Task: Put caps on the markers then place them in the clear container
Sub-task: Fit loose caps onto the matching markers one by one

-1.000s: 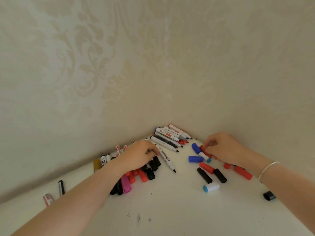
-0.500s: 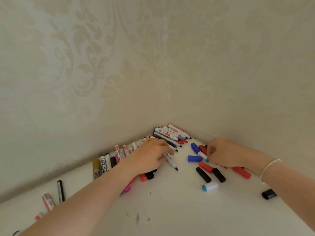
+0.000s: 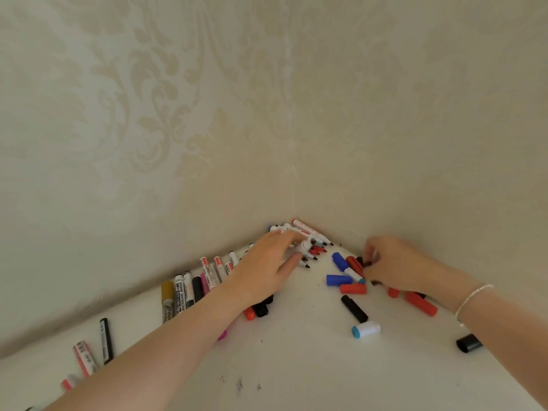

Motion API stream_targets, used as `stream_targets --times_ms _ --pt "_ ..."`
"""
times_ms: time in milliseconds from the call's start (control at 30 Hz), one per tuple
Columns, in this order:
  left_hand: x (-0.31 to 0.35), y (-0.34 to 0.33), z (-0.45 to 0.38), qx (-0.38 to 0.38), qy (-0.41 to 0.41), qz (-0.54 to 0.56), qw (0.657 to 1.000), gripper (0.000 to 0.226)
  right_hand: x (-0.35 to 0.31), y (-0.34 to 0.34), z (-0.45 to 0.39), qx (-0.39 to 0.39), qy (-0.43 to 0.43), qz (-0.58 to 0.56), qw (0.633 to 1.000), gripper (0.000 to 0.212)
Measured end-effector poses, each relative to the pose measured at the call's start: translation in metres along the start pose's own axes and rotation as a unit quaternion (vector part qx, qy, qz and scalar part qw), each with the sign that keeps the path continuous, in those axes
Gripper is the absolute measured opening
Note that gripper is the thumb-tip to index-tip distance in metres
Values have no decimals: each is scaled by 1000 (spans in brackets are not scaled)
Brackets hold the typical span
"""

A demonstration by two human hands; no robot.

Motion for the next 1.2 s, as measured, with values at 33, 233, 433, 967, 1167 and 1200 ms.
stream_targets --times_ms 33,233,433,967,1167,1200 --pt "4 7 -2 37 12 47 998 23 0 11 -3 52 3 -71 996 9" --pt "15 19 -15 58 43 96 993 17 -19 44 3 147 61 -340 927 22" --pt "14 20 -17 50 64 45 996 22 -28 56 13 185 93 -367 907 20" --pt "24 14 -20 7 82 35 996 32 -40 45 14 132 105 -356 919 16" --pt "26 10 -18 -32 85 23 996 34 -46 41 14 110 130 -365 915 12" --pt "27 10 -18 -35 84 21 996 34 -47 40 14 104 134 -370 913 12"
Point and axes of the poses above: each hand's wrist, its own z-axis away from the middle knuckle, its own y-axis out of the back of the hand, x = y × z, the point moved 7 cm from there along -z, towards the middle knuckle, and after that the axes turned 11 degrees about z, right-handed, at the moved point
